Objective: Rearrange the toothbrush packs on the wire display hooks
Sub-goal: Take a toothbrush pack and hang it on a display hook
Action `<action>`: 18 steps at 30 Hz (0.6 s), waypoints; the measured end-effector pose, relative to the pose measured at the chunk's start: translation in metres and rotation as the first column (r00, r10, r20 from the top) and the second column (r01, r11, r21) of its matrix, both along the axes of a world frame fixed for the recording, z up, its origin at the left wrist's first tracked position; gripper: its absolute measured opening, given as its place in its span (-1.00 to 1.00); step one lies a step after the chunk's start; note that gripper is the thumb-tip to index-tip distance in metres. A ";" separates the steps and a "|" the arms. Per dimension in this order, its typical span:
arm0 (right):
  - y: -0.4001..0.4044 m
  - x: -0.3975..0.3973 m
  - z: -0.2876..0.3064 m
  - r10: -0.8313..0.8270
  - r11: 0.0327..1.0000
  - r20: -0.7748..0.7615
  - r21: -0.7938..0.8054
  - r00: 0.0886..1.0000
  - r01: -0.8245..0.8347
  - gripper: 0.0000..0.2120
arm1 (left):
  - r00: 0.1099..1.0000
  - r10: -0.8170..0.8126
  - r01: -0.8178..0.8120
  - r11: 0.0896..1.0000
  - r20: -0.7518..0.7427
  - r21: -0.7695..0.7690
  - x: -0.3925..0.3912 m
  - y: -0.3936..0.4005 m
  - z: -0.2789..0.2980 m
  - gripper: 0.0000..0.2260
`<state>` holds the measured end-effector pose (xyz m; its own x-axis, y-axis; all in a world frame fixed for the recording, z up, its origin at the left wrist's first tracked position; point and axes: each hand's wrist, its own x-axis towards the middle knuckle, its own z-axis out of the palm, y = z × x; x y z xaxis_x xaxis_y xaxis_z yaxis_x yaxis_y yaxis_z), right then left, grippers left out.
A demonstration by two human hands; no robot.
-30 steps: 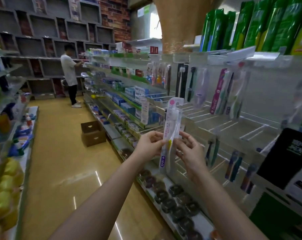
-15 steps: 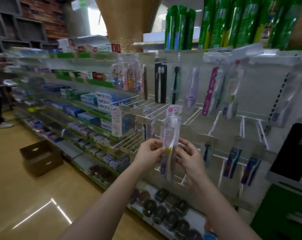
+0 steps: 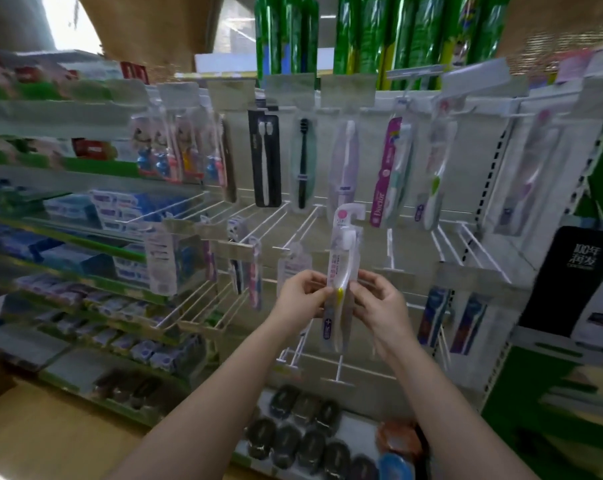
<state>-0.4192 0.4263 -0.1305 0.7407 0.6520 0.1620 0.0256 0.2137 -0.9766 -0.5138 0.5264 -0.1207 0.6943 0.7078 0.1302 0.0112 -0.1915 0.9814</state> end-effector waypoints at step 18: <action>0.050 -0.019 -0.041 -0.282 0.954 0.094 -0.076 0.955 0.289 -0.83 | 0.959 -0.268 0.269 0.963 0.097 0.000 0.012 0.070 -0.059 -0.94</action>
<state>-0.4382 0.4758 -0.1719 0.8848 0.4295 0.1807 0.1527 0.0992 -0.9833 -0.5015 0.5960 -0.1801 0.8438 0.4994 0.1967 -0.1324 -0.1614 0.9780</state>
